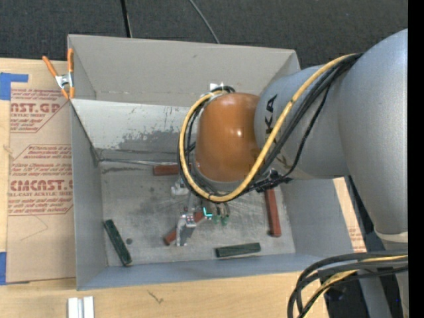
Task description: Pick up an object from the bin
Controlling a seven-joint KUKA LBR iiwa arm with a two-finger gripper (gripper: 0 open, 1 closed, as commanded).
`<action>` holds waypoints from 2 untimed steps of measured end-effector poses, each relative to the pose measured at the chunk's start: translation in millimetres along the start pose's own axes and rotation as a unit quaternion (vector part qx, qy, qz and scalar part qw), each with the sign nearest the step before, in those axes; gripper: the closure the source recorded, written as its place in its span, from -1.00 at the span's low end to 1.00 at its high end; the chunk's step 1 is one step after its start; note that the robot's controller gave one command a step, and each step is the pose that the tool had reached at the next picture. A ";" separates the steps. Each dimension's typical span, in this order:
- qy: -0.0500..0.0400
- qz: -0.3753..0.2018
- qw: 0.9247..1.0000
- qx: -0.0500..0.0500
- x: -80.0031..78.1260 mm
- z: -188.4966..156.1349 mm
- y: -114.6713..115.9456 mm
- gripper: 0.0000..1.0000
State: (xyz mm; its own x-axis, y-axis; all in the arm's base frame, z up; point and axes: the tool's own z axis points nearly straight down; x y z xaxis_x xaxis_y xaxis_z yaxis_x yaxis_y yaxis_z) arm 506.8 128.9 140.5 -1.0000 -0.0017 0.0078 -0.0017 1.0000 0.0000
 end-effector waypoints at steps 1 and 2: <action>-0.004 0.001 1.000 0.000 -2.0 -4.0 -0.5 -1.00; -0.005 -0.108 0.994 -0.001 -6.7 65.6 -42.5 1.00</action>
Offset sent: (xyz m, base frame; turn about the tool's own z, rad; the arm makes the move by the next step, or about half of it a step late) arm 0.0045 -0.0448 -0.0705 -0.2156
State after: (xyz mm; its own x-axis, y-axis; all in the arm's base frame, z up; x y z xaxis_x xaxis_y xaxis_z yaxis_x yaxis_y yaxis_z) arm 513.0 86.4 74.9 -0.9762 -0.2167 -0.0018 -0.2167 0.9762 0.0025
